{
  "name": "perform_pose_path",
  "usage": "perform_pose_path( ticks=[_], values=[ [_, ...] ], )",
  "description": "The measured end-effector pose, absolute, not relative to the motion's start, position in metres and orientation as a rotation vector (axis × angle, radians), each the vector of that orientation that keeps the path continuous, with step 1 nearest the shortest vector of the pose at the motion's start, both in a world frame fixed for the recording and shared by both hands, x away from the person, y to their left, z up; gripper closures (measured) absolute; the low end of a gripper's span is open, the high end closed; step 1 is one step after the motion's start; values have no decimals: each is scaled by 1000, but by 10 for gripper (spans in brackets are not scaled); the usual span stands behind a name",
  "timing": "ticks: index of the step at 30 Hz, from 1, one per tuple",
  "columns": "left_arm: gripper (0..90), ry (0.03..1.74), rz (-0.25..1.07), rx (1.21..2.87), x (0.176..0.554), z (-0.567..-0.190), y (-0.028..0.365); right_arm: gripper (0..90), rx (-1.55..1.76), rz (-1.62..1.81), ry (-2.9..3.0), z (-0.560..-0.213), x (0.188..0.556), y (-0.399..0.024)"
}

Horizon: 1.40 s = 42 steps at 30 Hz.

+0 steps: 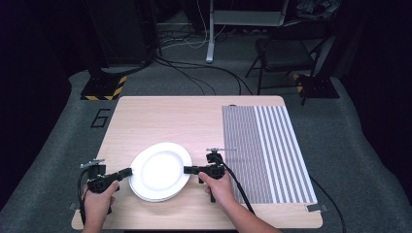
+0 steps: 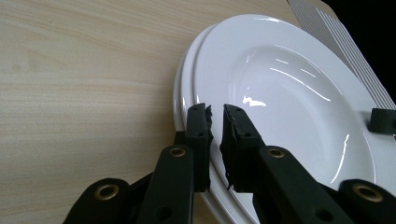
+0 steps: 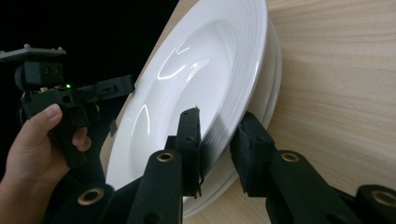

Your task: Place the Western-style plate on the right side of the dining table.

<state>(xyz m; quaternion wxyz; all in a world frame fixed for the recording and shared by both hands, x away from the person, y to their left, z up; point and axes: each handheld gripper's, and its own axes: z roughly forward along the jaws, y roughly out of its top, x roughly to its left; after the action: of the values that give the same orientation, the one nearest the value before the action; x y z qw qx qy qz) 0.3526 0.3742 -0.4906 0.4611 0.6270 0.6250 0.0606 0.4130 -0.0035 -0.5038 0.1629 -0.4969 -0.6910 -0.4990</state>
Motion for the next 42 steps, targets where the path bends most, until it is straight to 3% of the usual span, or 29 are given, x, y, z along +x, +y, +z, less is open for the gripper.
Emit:
perform_pose_path(
  ticks=[6, 42],
  values=[
    [813, 1532, 161, 1546, 352, -491, 372, 772, -1421, -1441, -1896, -507, 414, -8],
    [748, 1493, 112, 1565, 364, -495, 352, 804, -1436, -1518, -1920, -488, 407, -27]
  ],
)
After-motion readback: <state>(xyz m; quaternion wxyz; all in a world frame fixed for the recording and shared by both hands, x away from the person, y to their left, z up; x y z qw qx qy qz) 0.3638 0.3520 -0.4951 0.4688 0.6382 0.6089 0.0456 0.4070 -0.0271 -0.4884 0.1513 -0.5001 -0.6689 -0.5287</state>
